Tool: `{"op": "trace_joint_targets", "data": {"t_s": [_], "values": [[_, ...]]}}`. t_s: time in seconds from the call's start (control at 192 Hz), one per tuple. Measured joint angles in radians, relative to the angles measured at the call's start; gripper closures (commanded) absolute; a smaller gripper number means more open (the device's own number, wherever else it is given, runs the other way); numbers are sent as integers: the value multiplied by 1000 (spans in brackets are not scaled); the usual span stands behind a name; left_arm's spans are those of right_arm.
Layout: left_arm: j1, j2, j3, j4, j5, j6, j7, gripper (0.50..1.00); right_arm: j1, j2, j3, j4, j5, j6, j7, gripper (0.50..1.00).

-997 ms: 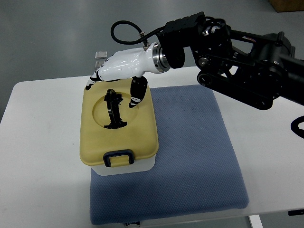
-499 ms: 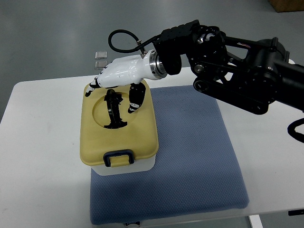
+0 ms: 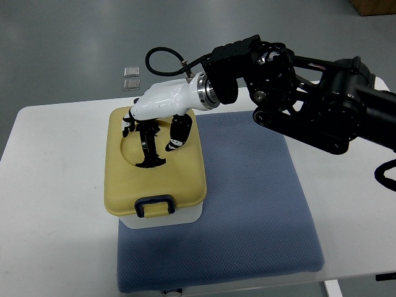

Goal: Open white storage box with right hand
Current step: 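Lower the right hand and close its fingers around the black lid handle, then lift the yellow lid up off the white box with the right hand, then carry the held lid beside the box and lower it onto the mat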

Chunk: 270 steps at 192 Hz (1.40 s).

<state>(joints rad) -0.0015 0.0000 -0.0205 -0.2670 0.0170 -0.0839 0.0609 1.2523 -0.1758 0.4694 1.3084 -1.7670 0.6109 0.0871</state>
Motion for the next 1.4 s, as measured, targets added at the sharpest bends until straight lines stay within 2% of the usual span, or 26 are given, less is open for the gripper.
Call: {"op": "trace_joint_targets", "data": {"t_s": [0.052, 0.078, 0.545, 0.945, 1.055, 1.19, 1.403], "values": [[0, 0, 0, 0, 0, 0, 0, 500, 0, 0, 0, 0, 0, 0, 0, 957], [0, 0, 0, 0, 0, 0, 0, 500, 0, 0, 0, 0, 0, 0, 0, 999], [0, 0, 0, 0, 0, 0, 0, 500, 14, 18, 10, 2, 8, 0, 4, 1000], [0, 0, -1, 0, 0, 0, -1, 500, 156, -15, 94, 2, 102, 0, 11, 1000], [0, 0, -1, 0, 0, 0, -1, 500, 220, -96, 136, 1, 139, 0, 10, 1000], [0, 0, -1, 1, -1, 0, -1, 500, 275, -256, 151, -3, 156, 0, 11, 1000], [0, 0, -1, -1, 1, 0, -1, 500, 258, -491, 115, -26, 155, 0, 12, 1000]]}}
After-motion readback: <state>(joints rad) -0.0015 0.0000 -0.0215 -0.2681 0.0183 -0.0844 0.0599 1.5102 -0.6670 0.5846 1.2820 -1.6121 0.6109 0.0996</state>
